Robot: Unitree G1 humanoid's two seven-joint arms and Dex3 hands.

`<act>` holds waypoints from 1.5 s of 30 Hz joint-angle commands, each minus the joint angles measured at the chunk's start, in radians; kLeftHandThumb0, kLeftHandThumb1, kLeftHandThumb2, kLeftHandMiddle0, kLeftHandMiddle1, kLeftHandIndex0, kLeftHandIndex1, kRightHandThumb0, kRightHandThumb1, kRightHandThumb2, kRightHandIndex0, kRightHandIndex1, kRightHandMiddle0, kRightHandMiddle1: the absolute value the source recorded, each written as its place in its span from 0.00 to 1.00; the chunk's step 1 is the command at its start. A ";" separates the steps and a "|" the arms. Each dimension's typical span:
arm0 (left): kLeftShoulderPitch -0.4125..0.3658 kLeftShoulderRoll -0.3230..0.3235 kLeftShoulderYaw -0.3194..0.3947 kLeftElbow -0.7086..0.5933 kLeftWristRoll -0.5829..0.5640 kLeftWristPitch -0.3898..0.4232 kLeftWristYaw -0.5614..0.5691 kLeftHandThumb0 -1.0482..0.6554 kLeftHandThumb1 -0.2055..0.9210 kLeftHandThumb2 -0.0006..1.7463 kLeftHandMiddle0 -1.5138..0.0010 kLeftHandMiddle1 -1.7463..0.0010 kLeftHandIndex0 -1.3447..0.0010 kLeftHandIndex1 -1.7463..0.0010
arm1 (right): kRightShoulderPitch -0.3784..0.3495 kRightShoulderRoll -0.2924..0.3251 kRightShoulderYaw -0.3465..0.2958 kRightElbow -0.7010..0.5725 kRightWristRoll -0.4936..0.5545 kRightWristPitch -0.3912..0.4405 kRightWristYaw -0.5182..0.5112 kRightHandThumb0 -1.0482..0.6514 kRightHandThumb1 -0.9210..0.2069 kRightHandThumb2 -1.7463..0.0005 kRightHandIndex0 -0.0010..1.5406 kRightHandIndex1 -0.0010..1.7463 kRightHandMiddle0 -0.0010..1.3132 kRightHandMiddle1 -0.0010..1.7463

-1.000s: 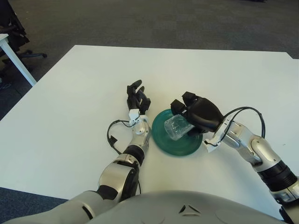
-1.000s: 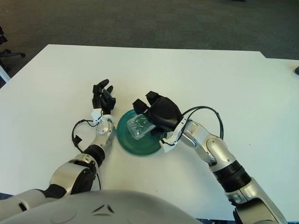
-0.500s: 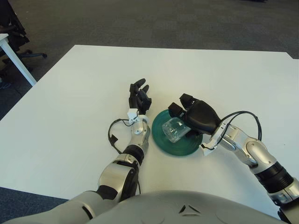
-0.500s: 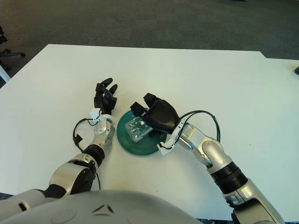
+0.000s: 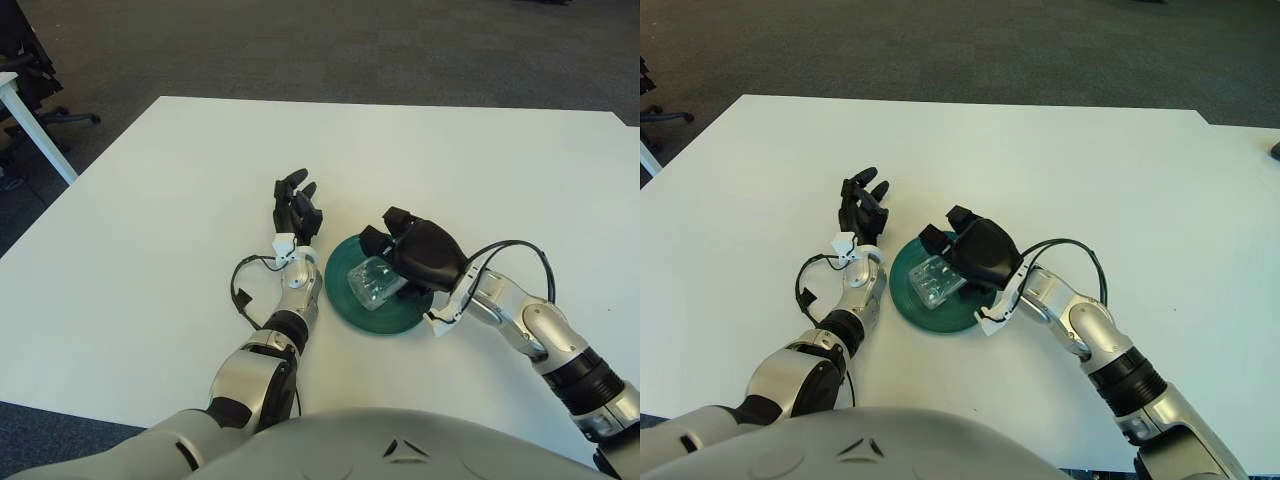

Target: Put the bottle into the plate.

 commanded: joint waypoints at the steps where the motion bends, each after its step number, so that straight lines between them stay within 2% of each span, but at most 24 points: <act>1: 0.244 -0.214 0.032 0.044 -0.047 -0.041 -0.053 0.28 1.00 0.50 0.59 0.60 0.70 0.40 | 0.001 0.011 -0.013 0.008 0.040 0.010 0.027 0.34 0.47 0.30 0.62 1.00 0.42 1.00; 3: 0.247 -0.217 0.044 0.044 -0.093 -0.046 -0.142 0.27 1.00 0.51 0.61 0.59 0.72 0.41 | 0.014 0.011 -0.024 -0.008 0.075 0.016 0.051 0.35 0.41 0.35 0.57 1.00 0.38 1.00; 6: 0.250 -0.223 0.051 0.037 -0.126 -0.048 -0.204 0.26 1.00 0.51 0.62 0.58 0.74 0.42 | 0.025 0.011 -0.032 -0.023 0.095 0.023 0.069 0.36 0.36 0.39 0.53 1.00 0.35 1.00; 8: 0.249 -0.227 0.063 0.039 -0.154 -0.038 -0.250 0.26 1.00 0.51 0.64 0.59 0.75 0.42 | 0.043 0.004 -0.046 -0.058 0.113 0.031 0.091 0.37 0.33 0.42 0.51 1.00 0.33 1.00; 9: 0.234 -0.238 0.085 0.052 -0.190 -0.009 -0.294 0.25 1.00 0.51 0.64 0.59 0.76 0.43 | 0.056 -0.001 -0.059 -0.089 0.133 0.041 0.114 0.37 0.32 0.43 0.49 1.00 0.32 1.00; 10: 0.222 -0.245 0.102 0.062 -0.217 0.013 -0.327 0.24 1.00 0.51 0.66 0.60 0.78 0.44 | 0.066 -0.004 -0.068 -0.110 0.147 0.049 0.130 0.28 0.20 0.50 0.41 0.99 0.28 0.98; 12: 0.210 -0.252 0.119 0.073 -0.247 0.032 -0.364 0.23 1.00 0.51 0.68 0.61 0.80 0.45 | 0.074 -0.005 -0.078 -0.129 0.160 0.055 0.149 0.20 0.10 0.56 0.33 0.98 0.24 0.95; 14: 0.196 -0.270 0.128 0.078 -0.268 0.044 -0.376 0.23 1.00 0.51 0.69 0.61 0.81 0.45 | 0.077 -0.002 -0.082 -0.133 0.164 0.059 0.156 0.16 0.05 0.59 0.29 0.97 0.23 0.94; 16: 0.176 -0.304 0.142 0.077 -0.302 0.067 -0.382 0.22 1.00 0.52 0.71 0.62 0.85 0.45 | 0.082 -0.002 -0.086 -0.140 0.172 0.066 0.172 0.12 0.03 0.57 0.26 0.72 0.15 0.81; 17: 0.169 -0.317 0.148 0.074 -0.318 0.076 -0.384 0.22 1.00 0.51 0.72 0.63 0.86 0.46 | 0.084 -0.003 -0.089 -0.144 0.175 0.069 0.181 0.09 0.02 0.54 0.26 0.51 0.10 0.68; 18: 0.166 -0.321 0.150 0.072 -0.329 0.080 -0.387 0.22 1.00 0.50 0.72 0.63 0.87 0.46 | 0.084 -0.003 -0.089 -0.146 0.177 0.071 0.188 0.08 0.01 0.53 0.27 0.35 0.06 0.59; 20: 0.179 -0.358 0.154 0.041 -0.372 0.075 -0.419 0.21 1.00 0.51 0.73 0.66 0.89 0.47 | 0.081 -0.016 -0.090 -0.150 0.185 0.072 0.220 0.06 0.01 0.51 0.26 0.20 0.03 0.50; 21: 0.189 -0.370 0.156 0.026 -0.392 0.071 -0.438 0.20 1.00 0.52 0.73 0.72 0.93 0.49 | 0.080 -0.023 -0.090 -0.151 0.189 0.070 0.232 0.04 0.00 0.48 0.24 0.13 0.02 0.43; 22: 0.223 -0.376 0.149 -0.024 -0.421 0.061 -0.472 0.19 1.00 0.53 0.73 0.75 0.94 0.49 | 0.077 -0.033 -0.091 -0.153 0.194 0.065 0.246 0.04 0.00 0.47 0.22 0.11 0.02 0.40; 24: 0.260 -0.373 0.137 -0.078 -0.452 0.053 -0.508 0.19 1.00 0.57 0.74 0.86 0.97 0.55 | 0.073 -0.040 -0.092 -0.154 0.198 0.058 0.259 0.01 0.00 0.44 0.16 0.05 0.01 0.29; 29: 0.287 -0.367 0.129 -0.104 -0.491 -0.005 -0.557 0.20 1.00 0.60 0.77 0.95 1.00 0.63 | 0.061 -0.065 -0.101 -0.173 0.205 0.041 0.296 0.00 0.00 0.41 0.08 0.01 0.00 0.17; 33: 0.296 -0.351 0.088 -0.072 -0.399 -0.127 -0.470 0.23 1.00 0.61 0.81 0.98 1.00 0.68 | 0.054 -0.080 -0.108 -0.182 0.196 0.018 0.295 0.00 0.00 0.41 0.03 0.01 0.00 0.10; 35: 0.310 -0.342 0.062 -0.073 -0.353 -0.157 -0.427 0.24 1.00 0.61 0.82 0.99 1.00 0.69 | 0.051 -0.082 -0.108 -0.179 0.190 0.011 0.287 0.00 0.00 0.40 0.02 0.00 0.00 0.08; 45: 0.300 -0.312 0.000 -0.030 -0.236 -0.183 -0.313 0.26 1.00 0.60 0.84 1.00 1.00 0.71 | 0.049 -0.076 -0.122 -0.146 0.193 -0.021 0.238 0.00 0.00 0.40 0.00 0.00 0.00 0.04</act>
